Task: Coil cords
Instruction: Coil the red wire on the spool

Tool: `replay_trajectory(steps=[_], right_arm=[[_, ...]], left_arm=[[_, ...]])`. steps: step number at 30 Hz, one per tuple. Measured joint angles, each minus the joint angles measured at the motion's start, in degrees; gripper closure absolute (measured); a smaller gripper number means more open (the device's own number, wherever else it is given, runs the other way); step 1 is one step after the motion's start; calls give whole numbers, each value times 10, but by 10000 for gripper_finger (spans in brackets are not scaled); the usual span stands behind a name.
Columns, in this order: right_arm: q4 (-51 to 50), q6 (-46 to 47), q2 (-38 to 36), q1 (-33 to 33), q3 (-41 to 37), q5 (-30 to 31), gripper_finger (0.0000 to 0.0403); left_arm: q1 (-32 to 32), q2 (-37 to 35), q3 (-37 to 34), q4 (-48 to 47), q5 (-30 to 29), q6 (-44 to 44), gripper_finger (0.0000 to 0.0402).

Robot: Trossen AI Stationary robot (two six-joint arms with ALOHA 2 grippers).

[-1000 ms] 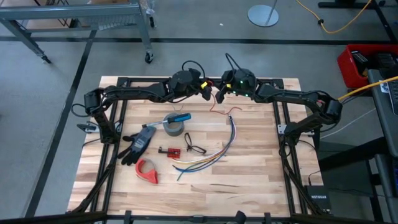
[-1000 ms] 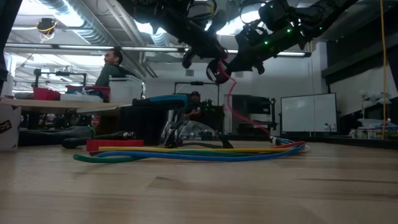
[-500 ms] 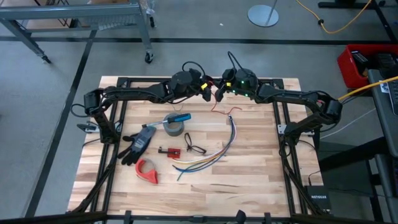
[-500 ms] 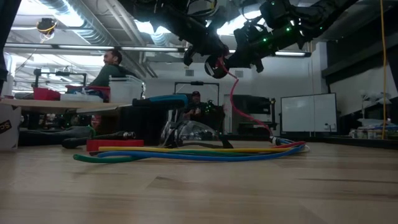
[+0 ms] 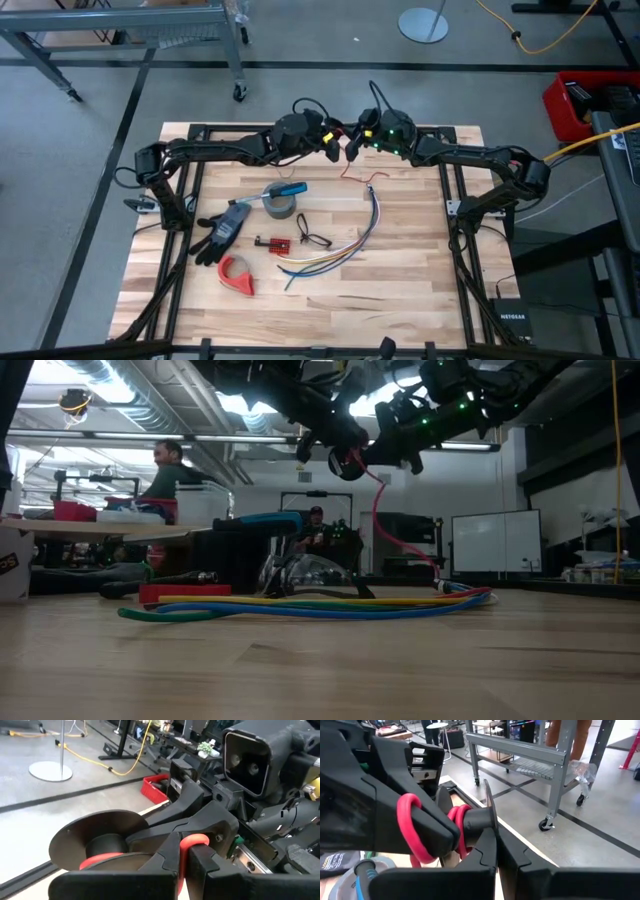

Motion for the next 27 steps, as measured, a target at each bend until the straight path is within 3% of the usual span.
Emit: replay_trajectory(steps=[27], right_arm=[[1,17,0,0,1,1,402]], left_arm=[[-9,6,0,-15,3,69,377]])
